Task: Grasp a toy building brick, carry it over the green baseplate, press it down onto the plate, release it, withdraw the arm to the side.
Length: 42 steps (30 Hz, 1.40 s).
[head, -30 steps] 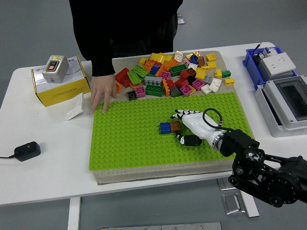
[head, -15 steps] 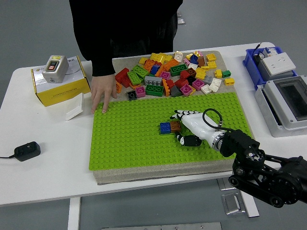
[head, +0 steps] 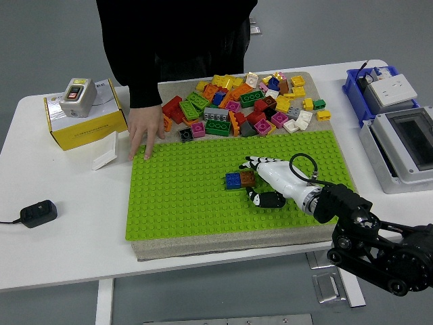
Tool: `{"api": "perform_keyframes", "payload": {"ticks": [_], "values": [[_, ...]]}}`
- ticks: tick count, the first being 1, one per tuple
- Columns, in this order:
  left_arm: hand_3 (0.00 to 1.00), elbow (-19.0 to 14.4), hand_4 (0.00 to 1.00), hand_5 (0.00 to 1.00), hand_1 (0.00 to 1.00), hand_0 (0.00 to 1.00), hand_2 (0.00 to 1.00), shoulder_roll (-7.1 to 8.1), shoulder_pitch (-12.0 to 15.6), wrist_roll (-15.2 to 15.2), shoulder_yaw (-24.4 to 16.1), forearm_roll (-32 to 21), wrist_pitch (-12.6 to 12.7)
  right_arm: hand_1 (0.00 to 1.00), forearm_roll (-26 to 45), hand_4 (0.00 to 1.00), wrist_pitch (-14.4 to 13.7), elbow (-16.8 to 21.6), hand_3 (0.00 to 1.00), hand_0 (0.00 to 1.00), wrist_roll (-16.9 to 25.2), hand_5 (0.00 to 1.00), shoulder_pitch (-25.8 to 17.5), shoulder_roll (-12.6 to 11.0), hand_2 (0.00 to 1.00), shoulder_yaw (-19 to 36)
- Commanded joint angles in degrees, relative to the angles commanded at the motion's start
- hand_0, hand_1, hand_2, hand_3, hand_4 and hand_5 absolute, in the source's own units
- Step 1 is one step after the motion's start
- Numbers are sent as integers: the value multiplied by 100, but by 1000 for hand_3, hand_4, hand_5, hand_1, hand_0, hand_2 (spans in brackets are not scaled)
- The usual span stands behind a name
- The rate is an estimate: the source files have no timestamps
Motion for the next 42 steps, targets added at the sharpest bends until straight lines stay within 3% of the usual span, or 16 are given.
{"api": "perform_keyframes", "payload": {"ticks": [6, 12, 16, 17, 22, 23, 28, 29, 42], "values": [[668, 0, 357, 476, 693, 671, 639, -6, 12, -30, 2, -3, 18, 973, -181, 491, -66, 465, 907, 897, -9, 336, -220, -226, 998, 311], [665, 0, 355, 473, 694, 671, 637, -12, 16, -39, -7, 5, 27, 974, -281, 491, -77, 699, 907, 903, -18, 338, -351, -369, 998, 218], [665, 0, 355, 473, 694, 671, 637, -11, 9, -43, -17, 16, 31, 974, -354, 491, -49, 696, 907, 903, -31, 338, -358, -370, 998, 200], [662, 0, 353, 471, 692, 670, 635, -10, 7, -45, -18, 17, 32, 975, -375, 485, -40, 682, 816, 902, -33, 354, -357, -369, 998, 204], [662, 0, 353, 471, 692, 670, 635, -8, 0, -52, -16, 13, 39, 975, -463, 485, -16, 620, 816, 902, -39, 354, -367, -360, 998, 251], [661, 0, 351, 468, 691, 670, 635, -8, -1, -52, -16, 13, 41, 975, -472, 454, -14, 612, 774, 905, -40, 397, -370, -358, 998, 258], [661, 0, 351, 468, 691, 670, 635, -7, -4, -58, -12, 8, 48, 975, -472, 454, -3, 575, 774, 905, -43, 397, -374, -350, 998, 244], [657, 0, 350, 468, 691, 668, 632, -7, -5, -58, -13, 9, 49, 978, -467, 423, -3, 572, 729, 917, -41, 453, -372, -347, 998, 235], [656, 0, 349, 465, 689, 667, 629, -5, -15, -81, -22, 23, 73, 980, -364, 419, -6, 392, 709, 919, -14, 457, -310, -250, 998, 156]]}}
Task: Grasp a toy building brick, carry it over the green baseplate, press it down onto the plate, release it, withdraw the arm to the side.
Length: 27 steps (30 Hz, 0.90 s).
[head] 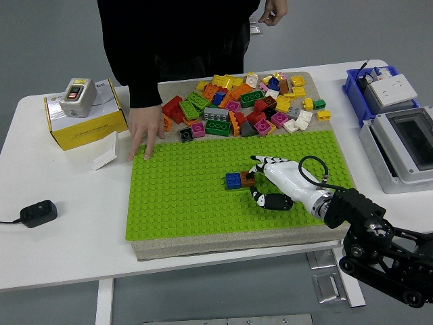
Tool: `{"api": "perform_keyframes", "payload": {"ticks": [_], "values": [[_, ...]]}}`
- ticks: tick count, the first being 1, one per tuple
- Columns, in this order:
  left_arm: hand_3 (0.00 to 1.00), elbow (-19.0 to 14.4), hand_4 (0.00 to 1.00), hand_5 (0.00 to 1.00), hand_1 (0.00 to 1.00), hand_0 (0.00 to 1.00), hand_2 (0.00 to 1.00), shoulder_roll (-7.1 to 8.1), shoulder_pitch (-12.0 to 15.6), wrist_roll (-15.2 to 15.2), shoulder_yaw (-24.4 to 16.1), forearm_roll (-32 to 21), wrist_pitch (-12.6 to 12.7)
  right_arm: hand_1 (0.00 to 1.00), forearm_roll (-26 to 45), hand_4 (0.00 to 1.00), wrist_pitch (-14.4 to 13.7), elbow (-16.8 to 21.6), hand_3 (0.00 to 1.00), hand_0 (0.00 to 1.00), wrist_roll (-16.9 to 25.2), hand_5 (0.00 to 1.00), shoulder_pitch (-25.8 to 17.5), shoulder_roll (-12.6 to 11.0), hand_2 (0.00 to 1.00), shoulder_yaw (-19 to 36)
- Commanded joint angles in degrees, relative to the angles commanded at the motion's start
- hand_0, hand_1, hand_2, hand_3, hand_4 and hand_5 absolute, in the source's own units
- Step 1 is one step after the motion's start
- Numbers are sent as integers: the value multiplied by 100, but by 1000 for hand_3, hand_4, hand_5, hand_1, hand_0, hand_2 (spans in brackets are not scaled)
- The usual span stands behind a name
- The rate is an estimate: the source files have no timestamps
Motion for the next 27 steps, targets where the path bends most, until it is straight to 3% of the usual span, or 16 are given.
{"api": "perform_keyframes", "payload": {"ticks": [27], "values": [[648, 0, 343, 462, 688, 668, 621, 3, -6, -61, 38, -35, 42, 982, 109, 412, 8, -381, 712, 925, 37, 469, 63, 172, 998, -92]]}}
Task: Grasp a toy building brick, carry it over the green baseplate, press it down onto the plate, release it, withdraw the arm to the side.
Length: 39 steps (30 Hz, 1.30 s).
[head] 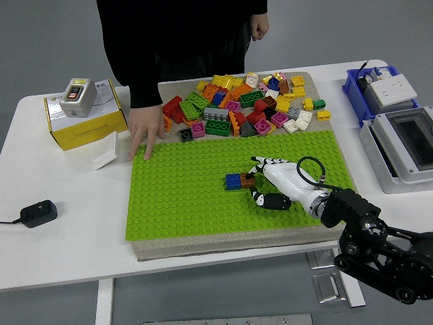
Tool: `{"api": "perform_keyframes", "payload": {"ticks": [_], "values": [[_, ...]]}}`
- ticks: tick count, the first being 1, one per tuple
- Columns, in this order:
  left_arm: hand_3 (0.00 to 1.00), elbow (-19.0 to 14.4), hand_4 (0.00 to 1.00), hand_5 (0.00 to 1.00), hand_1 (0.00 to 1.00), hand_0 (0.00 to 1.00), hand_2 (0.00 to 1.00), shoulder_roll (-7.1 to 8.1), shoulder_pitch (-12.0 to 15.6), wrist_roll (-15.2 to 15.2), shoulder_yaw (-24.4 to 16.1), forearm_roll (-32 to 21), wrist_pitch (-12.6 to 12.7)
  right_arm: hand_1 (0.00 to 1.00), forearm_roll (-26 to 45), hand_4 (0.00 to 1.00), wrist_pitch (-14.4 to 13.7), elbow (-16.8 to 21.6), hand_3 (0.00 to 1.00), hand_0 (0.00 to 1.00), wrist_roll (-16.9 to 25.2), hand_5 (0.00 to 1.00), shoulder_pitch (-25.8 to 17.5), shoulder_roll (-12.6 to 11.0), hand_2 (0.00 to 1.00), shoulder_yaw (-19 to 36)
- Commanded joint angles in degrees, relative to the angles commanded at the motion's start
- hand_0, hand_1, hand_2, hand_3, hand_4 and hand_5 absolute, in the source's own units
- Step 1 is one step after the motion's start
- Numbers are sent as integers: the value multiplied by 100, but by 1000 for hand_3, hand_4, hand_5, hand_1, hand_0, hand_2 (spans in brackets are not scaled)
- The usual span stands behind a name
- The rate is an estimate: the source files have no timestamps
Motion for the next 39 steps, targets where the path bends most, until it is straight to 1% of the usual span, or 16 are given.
{"api": "perform_keyframes", "payload": {"ticks": [12, 16, 19, 24, 27, 29, 32, 35, 38, 39], "values": [[644, 0, 336, 456, 688, 667, 618, -1, 10, -27, -3, 10, 19, 982, -7, 411, 14, -81, 712, 929, -6, 469, -4, 23, 998, -68], [644, 0, 336, 457, 687, 667, 616, -3, 22, -32, 1, 2, 25, 982, 53, 412, -32, 27, 712, 930, 52, 470, -27, -6, 998, -19], [644, 0, 336, 457, 687, 667, 616, -5, 40, -32, 5, -2, 25, 982, 182, 412, -72, 273, 712, 930, 175, 470, -99, -62, 998, 148], [643, 0, 335, 456, 687, 667, 616, -14, 57, -34, 3, 10, 22, 981, 283, 413, -117, 492, 712, 930, 297, 472, -194, -119, 998, 400], [640, 0, 334, 456, 687, 668, 616, -15, 60, -36, -7, 27, 25, 975, 360, 413, -250, 592, 708, 928, 440, 469, -278, -142, 998, 601], [640, 0, 334, 456, 687, 668, 616, -16, 63, -35, -13, 37, 26, 975, 423, 413, -405, 636, 708, 928, 581, 469, -362, -145, 998, 804], [640, 0, 334, 456, 687, 668, 616, -15, 63, -39, -21, 50, 30, 975, 461, 413, -578, 631, 708, 928, 705, 469, -507, -137, 998, 1094], [639, 0, 334, 455, 687, 667, 615, -22, 60, -46, -11, 30, 38, 969, 389, 413, -712, 544, 705, 925, 755, 469, -724, -140, 998, 1430], [639, 0, 334, 455, 687, 667, 615, -34, 62, -42, -8, 14, 40, 969, 46, 413, -758, 419, 705, 925, 680, 469, -925, -167, 998, 1764], [639, 0, 334, 454, 687, 667, 614, -37, 63, -42, -8, 13, 40, 951, -70, 428, -755, 383, 752, 922, 634, 446, -971, -177, 988, 1857]]}}
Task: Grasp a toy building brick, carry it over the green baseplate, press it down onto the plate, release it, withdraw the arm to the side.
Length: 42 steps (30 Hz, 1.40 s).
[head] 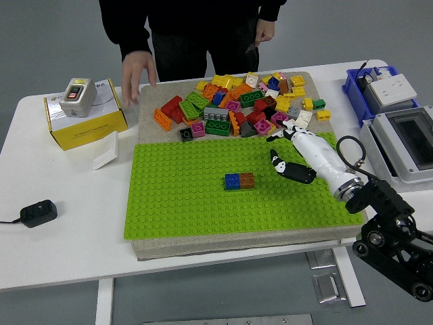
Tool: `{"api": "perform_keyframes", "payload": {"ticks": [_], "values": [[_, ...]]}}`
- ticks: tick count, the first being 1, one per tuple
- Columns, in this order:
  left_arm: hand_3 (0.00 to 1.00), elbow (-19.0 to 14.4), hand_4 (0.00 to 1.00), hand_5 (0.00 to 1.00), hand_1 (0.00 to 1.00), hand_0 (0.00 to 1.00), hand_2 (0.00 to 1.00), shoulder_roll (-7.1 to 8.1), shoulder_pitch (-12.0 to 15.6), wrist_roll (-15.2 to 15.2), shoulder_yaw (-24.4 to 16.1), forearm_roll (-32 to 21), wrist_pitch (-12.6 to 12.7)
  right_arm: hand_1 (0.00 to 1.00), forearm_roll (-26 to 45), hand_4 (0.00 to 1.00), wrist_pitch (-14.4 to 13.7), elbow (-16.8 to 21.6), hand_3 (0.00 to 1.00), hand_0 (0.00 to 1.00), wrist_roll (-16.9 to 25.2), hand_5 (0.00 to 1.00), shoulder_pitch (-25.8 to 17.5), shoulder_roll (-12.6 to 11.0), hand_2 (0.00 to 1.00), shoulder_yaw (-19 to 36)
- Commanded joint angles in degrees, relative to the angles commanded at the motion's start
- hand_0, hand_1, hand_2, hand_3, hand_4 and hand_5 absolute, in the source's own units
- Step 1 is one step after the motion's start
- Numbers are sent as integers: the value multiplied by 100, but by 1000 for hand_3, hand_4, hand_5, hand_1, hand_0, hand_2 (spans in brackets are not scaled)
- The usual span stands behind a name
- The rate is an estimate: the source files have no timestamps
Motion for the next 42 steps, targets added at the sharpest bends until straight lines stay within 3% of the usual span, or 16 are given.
{"api": "perform_keyframes", "payload": {"ticks": [5, 6, 11, 12, 15, 35, 36, 41, 42], "values": [[639, 0, 334, 454, 687, 667, 614, -4, -8, -11, -36, 45, 5, 951, -697, 428, 4, -184, 752, 922, -267, 446, -188, -11, 988, 453], [639, 0, 333, 453, 687, 667, 614, -5, -10, -13, -39, 49, 7, 939, -818, 628, -2, -208, 897, 910, -294, 461, -218, 0, 962, 534], [639, 0, 333, 453, 687, 667, 614, -34, -20, -28, -57, 75, 14, 939, -1574, 628, -124, -350, 897, 910, -402, 461, -359, 82, 962, 992], [638, 0, 333, 451, 687, 667, 614, -37, -18, -28, -60, 77, 16, 952, -1683, 716, -157, -369, 988, 913, -397, 516, -387, 93, 968, 1044], [638, 0, 333, 451, 687, 667, 614, -40, -12, -32, -61, 71, 30, 952, -1802, 716, -261, -452, 988, 913, -362, 516, -460, 135, 968, 1109], [640, 0, 334, 452, 687, 667, 614, -38, -13, -64, -85, 76, 70, 928, -427, 738, -954, -562, 974, 874, 239, 541, -772, 502, 965, 971], [637, 0, 333, 453, 687, 667, 614, -38, -14, -63, -90, 82, 69, 874, -325, 730, -1008, -550, 887, 843, 317, 545, -791, 510, 906, 987], [637, 0, 333, 453, 687, 667, 614, -25, -19, -56, -127, 134, 56, 874, 203, 730, -1278, -510, 887, 843, 786, 545, -820, 541, 906, 981], [639, 0, 334, 452, 687, 667, 614, -22, -21, -56, -136, 143, 55, 854, 302, 707, -1314, -503, 829, 817, 865, 530, -818, 548, 888, 952]]}}
